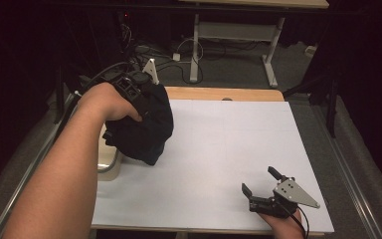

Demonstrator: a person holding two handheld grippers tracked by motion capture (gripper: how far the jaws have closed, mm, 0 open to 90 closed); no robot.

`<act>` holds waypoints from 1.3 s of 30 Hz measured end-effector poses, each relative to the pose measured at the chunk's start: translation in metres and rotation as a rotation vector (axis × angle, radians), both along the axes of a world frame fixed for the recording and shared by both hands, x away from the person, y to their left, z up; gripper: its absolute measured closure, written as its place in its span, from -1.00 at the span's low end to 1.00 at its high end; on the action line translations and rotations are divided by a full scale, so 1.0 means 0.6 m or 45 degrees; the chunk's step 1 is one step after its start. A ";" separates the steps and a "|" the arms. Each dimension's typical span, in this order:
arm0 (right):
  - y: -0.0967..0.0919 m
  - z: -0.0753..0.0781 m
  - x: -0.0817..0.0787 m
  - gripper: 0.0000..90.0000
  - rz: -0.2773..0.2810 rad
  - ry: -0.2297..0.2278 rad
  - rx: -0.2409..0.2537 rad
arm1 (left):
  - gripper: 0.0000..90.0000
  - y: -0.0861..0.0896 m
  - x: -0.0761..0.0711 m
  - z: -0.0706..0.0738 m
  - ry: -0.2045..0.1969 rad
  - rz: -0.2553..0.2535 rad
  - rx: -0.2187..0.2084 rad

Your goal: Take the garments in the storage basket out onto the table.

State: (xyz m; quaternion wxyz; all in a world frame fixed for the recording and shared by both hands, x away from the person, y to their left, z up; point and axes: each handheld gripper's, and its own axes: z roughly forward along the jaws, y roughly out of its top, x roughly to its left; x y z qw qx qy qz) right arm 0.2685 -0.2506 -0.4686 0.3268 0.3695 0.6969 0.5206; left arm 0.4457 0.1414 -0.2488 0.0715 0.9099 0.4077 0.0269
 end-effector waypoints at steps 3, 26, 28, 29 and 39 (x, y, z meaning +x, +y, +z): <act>0.001 0.000 0.000 -0.99 0.001 0.004 0.001 | 0.11 -0.006 0.000 -0.002 -0.005 -0.012 -0.013; -0.002 -0.002 0.001 -0.99 0.000 0.008 0.002 | 0.09 -0.083 0.005 -0.044 -0.023 -0.160 -0.229; -0.003 -0.002 0.001 -0.99 0.002 0.004 0.001 | 0.09 -0.089 0.007 -0.051 -0.025 -0.168 -0.222; -0.003 -0.002 0.001 -0.99 0.002 0.004 0.001 | 0.09 -0.091 0.007 -0.055 -0.029 -0.173 -0.219; -0.001 -0.003 0.002 -0.99 0.003 0.004 -0.008 | 0.04 -0.096 0.013 -0.093 -0.086 -0.162 -0.290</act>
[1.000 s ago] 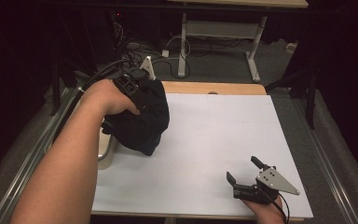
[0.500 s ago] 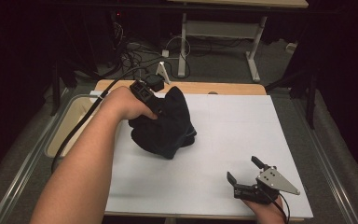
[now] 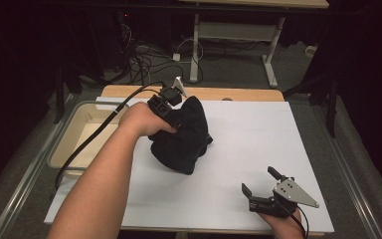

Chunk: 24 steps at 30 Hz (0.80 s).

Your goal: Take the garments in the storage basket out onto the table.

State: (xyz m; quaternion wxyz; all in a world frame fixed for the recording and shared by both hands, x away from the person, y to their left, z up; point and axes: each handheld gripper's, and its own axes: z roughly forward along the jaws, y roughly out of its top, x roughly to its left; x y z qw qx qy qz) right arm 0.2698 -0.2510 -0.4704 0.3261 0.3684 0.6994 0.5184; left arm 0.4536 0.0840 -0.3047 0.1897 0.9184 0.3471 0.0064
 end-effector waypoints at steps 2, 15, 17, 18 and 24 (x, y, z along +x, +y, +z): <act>0.000 0.000 0.000 -0.99 -0.001 0.001 -0.004 | 0.03 -0.001 0.001 -0.010 -0.002 0.005 -0.019; 0.001 -0.001 0.001 -0.99 0.006 -0.001 -0.014 | 0.00 -0.011 -0.005 -0.106 -0.016 -0.010 -0.146; 0.001 -0.001 0.001 -0.99 0.008 0.002 -0.016 | -0.02 -0.015 -0.009 -0.124 -0.039 -0.037 -0.168; 0.001 -0.002 0.001 -0.99 0.008 0.002 -0.018 | -0.03 -0.018 -0.011 -0.133 -0.063 -0.054 -0.174; 0.002 -0.002 -0.001 -0.99 0.007 0.000 -0.020 | -0.10 -0.031 -0.024 -0.174 -0.157 -0.084 -0.216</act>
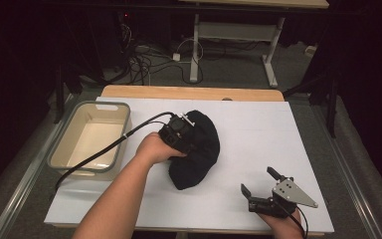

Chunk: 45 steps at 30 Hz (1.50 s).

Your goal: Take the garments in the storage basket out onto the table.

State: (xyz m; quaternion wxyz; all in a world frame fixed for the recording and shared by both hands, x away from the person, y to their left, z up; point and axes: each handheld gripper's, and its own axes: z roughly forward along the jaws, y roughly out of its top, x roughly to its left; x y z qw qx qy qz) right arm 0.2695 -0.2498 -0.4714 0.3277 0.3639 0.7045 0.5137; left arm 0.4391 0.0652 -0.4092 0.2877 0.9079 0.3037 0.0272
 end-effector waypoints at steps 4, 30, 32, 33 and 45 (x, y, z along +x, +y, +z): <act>0.001 -0.001 0.000 -0.99 0.003 -0.001 -0.004 | -0.13 0.000 -0.007 -0.028 -0.039 0.044 -0.085; 0.008 -0.005 0.000 -0.99 0.021 0.002 -0.021 | -0.71 0.027 -0.056 -0.118 -0.302 0.211 -0.561; 0.009 -0.005 0.000 -0.99 0.023 0.002 -0.026 | -0.77 0.028 -0.058 -0.120 -0.302 0.220 -0.587; 0.010 -0.005 0.000 -0.99 0.026 0.002 -0.023 | -0.83 0.029 -0.059 -0.120 -0.301 0.225 -0.599; 0.013 -0.005 0.002 -0.99 0.032 0.001 -0.027 | -1.00 0.042 -0.069 -0.113 -0.316 0.197 -0.590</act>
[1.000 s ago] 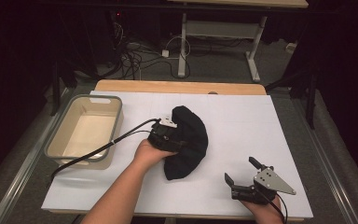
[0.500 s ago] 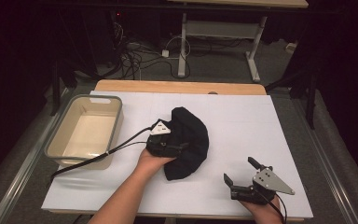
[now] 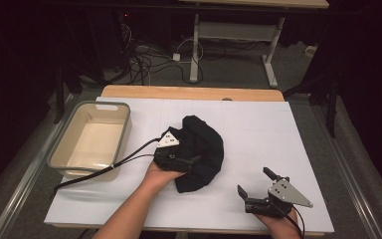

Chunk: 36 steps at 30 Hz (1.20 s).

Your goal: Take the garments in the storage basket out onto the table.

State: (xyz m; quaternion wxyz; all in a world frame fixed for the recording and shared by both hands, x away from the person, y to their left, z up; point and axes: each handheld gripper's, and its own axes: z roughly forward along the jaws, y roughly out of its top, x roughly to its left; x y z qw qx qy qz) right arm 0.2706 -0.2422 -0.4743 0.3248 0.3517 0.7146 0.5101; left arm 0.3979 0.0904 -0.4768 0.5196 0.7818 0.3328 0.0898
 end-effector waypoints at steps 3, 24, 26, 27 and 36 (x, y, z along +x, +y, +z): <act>0.002 0.000 0.000 -0.99 0.002 -0.001 0.002 | -1.00 0.007 -0.003 0.010 -0.006 -0.004 0.005; 0.019 0.002 0.007 -0.99 0.029 0.001 0.015 | -1.00 0.142 -0.047 0.149 -0.079 0.004 0.040; 0.019 0.002 0.007 -0.99 0.028 0.005 0.017 | -1.00 0.166 -0.056 0.153 -0.093 0.027 0.053; 0.019 0.002 0.007 -0.99 0.027 0.006 0.019 | -1.00 0.180 -0.059 0.154 -0.098 0.038 0.059; 0.021 0.002 0.007 -0.99 0.022 0.015 0.028 | -1.00 0.332 -0.050 0.169 -0.104 0.200 0.116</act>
